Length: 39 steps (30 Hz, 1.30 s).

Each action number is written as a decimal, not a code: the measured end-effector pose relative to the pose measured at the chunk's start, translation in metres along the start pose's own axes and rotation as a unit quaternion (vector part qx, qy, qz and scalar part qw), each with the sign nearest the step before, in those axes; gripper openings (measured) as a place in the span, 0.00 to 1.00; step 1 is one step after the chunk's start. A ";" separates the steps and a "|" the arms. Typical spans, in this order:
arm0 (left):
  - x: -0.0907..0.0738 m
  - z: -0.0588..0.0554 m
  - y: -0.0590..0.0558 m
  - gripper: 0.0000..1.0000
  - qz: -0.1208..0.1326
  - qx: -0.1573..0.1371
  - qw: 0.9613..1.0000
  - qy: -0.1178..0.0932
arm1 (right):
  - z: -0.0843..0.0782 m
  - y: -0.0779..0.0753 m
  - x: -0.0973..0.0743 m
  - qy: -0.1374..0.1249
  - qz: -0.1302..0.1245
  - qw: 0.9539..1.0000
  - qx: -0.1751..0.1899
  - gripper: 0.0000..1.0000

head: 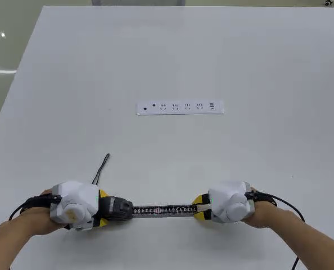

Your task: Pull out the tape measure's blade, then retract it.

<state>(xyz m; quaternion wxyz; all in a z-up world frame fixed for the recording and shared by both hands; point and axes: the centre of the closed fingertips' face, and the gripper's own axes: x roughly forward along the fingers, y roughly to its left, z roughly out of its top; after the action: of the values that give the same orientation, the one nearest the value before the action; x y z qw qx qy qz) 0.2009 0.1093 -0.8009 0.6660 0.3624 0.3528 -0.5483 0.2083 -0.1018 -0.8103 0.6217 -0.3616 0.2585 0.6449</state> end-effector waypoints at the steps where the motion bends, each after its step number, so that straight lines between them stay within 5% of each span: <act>1: 0.000 0.000 0.000 0.29 0.000 0.000 1.000 0.000 | 0.000 0.000 0.000 0.000 0.000 1.000 -0.001 0.11; 39: -0.003 0.005 -0.002 0.29 0.000 0.001 1.000 0.003 | -0.014 0.001 -0.013 0.013 -0.001 1.000 -0.003 0.11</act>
<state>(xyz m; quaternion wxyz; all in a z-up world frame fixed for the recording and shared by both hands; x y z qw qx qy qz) 0.1985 0.1057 -0.7962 0.6646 0.3649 0.3538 -0.5478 0.2085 -0.1207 -0.8087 0.6178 -0.3719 0.2640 0.6406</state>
